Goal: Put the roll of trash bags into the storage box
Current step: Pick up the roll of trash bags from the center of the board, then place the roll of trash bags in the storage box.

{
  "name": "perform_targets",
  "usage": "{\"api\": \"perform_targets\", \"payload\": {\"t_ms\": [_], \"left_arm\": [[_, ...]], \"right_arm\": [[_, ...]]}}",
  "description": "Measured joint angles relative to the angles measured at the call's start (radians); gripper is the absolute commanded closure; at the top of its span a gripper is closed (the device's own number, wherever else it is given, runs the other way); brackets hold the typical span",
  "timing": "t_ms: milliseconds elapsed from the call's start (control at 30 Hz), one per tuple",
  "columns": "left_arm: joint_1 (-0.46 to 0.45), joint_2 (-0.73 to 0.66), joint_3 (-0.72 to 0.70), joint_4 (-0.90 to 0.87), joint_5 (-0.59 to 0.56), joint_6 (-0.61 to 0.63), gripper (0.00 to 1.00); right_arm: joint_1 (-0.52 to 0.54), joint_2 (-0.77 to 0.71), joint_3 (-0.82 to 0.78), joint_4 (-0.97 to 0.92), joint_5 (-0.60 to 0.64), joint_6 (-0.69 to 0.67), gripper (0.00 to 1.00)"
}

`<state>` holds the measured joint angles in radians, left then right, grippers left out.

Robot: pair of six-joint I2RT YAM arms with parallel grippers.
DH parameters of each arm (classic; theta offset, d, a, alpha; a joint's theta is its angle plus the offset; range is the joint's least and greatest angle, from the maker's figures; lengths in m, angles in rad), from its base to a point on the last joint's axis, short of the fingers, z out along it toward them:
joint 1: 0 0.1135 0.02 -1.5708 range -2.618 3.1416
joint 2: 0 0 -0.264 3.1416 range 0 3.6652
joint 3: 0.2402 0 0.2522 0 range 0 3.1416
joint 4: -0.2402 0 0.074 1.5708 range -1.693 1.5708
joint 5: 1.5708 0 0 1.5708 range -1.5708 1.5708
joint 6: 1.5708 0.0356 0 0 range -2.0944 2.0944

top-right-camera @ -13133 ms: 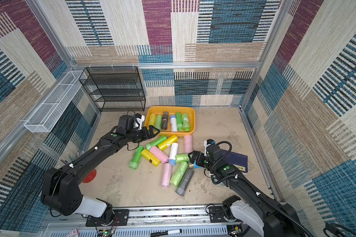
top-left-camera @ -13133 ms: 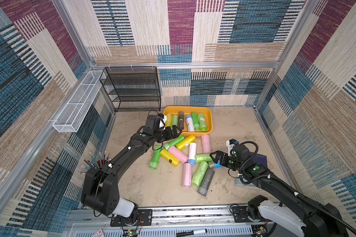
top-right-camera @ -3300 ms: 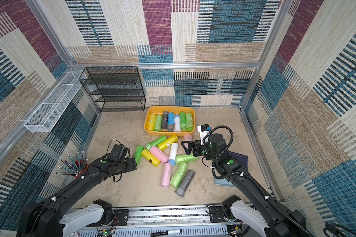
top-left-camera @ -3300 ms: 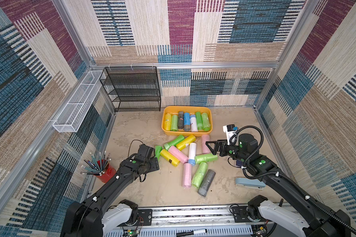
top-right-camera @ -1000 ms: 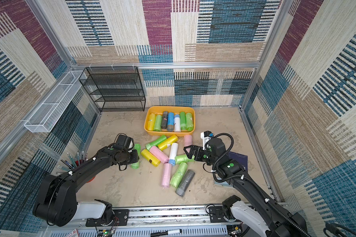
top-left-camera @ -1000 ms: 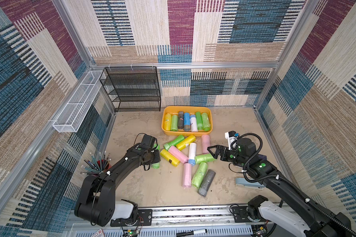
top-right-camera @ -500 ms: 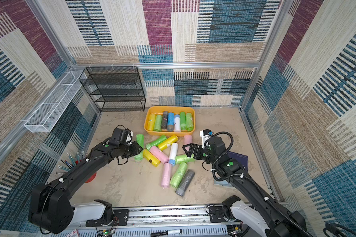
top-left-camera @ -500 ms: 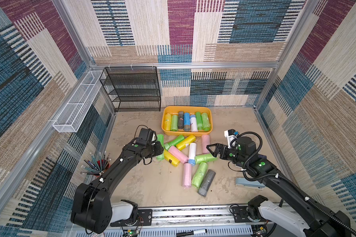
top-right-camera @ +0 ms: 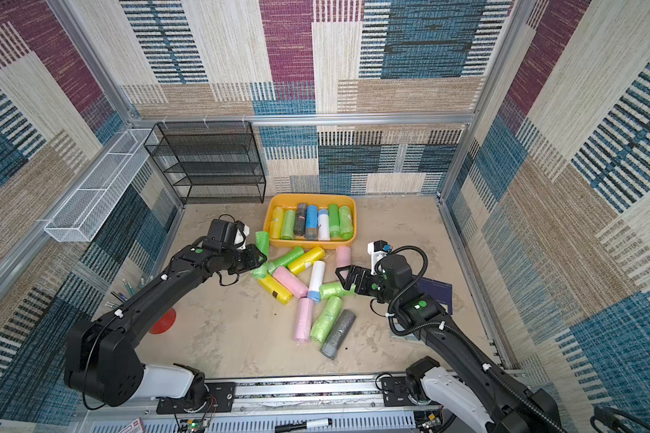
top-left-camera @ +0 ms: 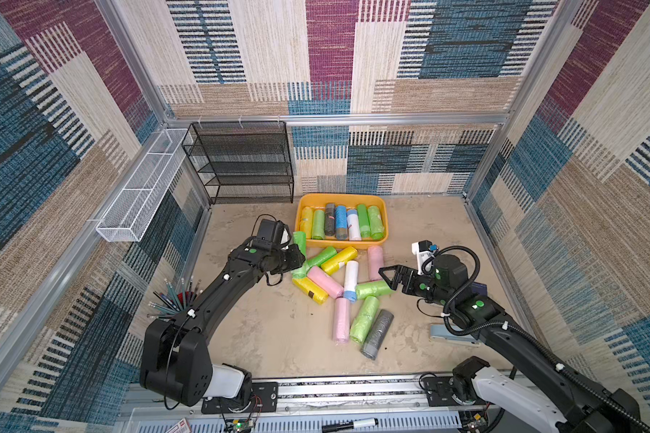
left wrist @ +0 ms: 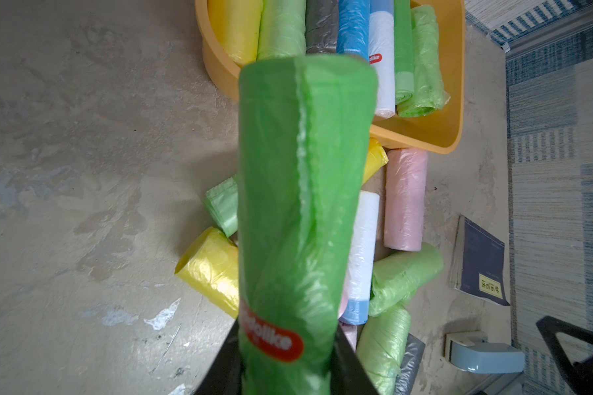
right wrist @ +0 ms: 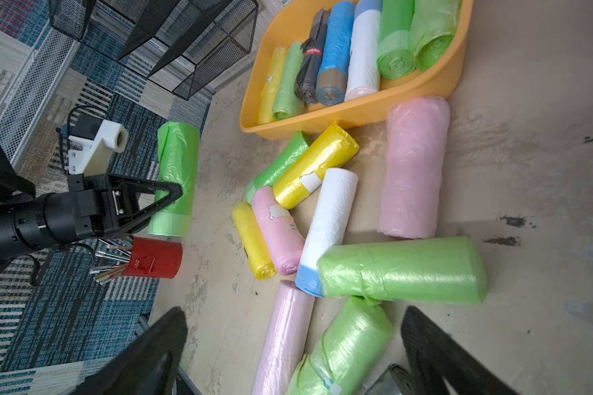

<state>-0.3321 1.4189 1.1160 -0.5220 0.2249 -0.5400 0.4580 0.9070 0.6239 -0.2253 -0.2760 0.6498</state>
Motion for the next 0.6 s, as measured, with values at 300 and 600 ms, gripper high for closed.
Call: {"api": "perform_targets", "payload": {"t_ms": [300,600], "left_arm": [[-0.003,0.038,0.038,-0.024,0.008,0.002,1.0],[-0.009,0.104,0.102,-0.025,-0.01,0.002,1.0]], "right_arm": [[0.0,0.019,-0.013,0.029,0.0,-0.001,0.01],[0.0,0.02,-0.046,0.048,0.016,-0.021,0.01]]}}
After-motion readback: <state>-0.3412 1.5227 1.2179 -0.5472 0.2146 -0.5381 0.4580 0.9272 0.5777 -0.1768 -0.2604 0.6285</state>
